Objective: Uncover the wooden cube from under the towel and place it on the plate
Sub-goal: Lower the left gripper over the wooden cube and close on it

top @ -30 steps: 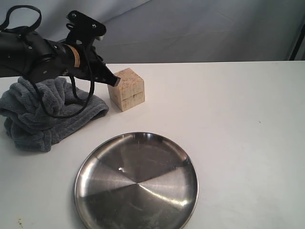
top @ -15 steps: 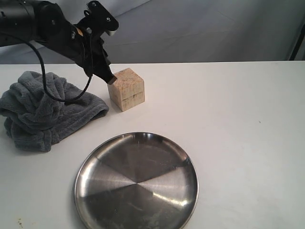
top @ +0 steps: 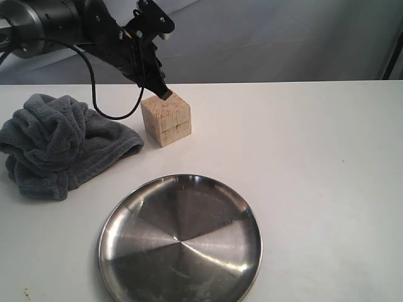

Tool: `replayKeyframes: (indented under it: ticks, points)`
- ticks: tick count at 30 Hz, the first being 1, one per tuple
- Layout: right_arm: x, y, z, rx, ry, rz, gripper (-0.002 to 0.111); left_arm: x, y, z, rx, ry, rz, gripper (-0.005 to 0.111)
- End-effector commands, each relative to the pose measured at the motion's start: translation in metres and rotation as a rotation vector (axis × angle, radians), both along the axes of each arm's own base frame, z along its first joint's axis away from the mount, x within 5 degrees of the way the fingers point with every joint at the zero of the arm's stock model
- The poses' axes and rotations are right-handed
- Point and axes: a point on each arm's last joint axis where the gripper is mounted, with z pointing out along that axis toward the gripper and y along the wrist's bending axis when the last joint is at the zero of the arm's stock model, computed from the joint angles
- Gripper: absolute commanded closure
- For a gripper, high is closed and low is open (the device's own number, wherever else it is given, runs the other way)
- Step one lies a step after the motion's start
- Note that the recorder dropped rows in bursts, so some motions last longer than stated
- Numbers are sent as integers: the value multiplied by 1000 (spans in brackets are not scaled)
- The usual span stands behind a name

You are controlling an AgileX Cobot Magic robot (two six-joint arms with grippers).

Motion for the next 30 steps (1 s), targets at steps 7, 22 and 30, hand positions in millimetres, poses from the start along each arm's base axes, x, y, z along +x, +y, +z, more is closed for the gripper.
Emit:
replayKeyframes:
  ticks: [7, 22, 30]
  points:
    - [0, 0, 0, 4, -9, 1, 108, 5, -2, -4, -8, 33, 7, 14]
    - [0, 0, 0, 4, -9, 1, 108, 4, -2, -5, -10, 39, 14, 2]
    - [0, 0, 0, 4, -9, 1, 108, 7, -3, -30, 28, 109, -14, 2]
